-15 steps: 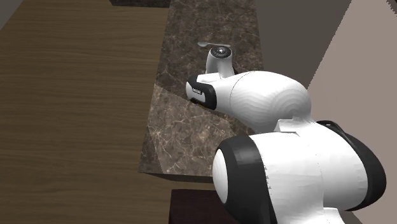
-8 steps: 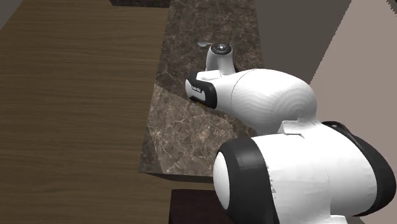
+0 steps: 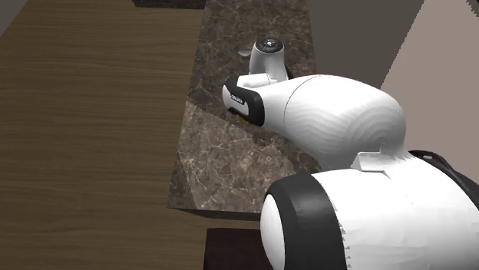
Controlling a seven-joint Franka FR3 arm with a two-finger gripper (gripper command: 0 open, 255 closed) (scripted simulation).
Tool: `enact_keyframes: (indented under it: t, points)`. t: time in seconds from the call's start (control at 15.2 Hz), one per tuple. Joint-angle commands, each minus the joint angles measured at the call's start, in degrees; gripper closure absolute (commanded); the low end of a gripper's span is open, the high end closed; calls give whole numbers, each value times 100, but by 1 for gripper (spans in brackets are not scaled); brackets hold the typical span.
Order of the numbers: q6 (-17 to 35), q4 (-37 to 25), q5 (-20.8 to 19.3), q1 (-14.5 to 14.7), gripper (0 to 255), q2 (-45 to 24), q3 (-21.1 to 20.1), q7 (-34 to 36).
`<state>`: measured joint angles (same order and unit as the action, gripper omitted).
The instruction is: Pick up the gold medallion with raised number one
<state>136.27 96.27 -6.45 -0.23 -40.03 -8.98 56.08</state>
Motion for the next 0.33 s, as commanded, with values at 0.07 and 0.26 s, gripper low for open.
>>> enact_keyframes:
  t: [0.07, 0.26]
  points:
    - [-139, 29, 25, -16, 255, 166, -22, -10]
    - [-197, 32, 34, -22, 255, 227, -30, -15]
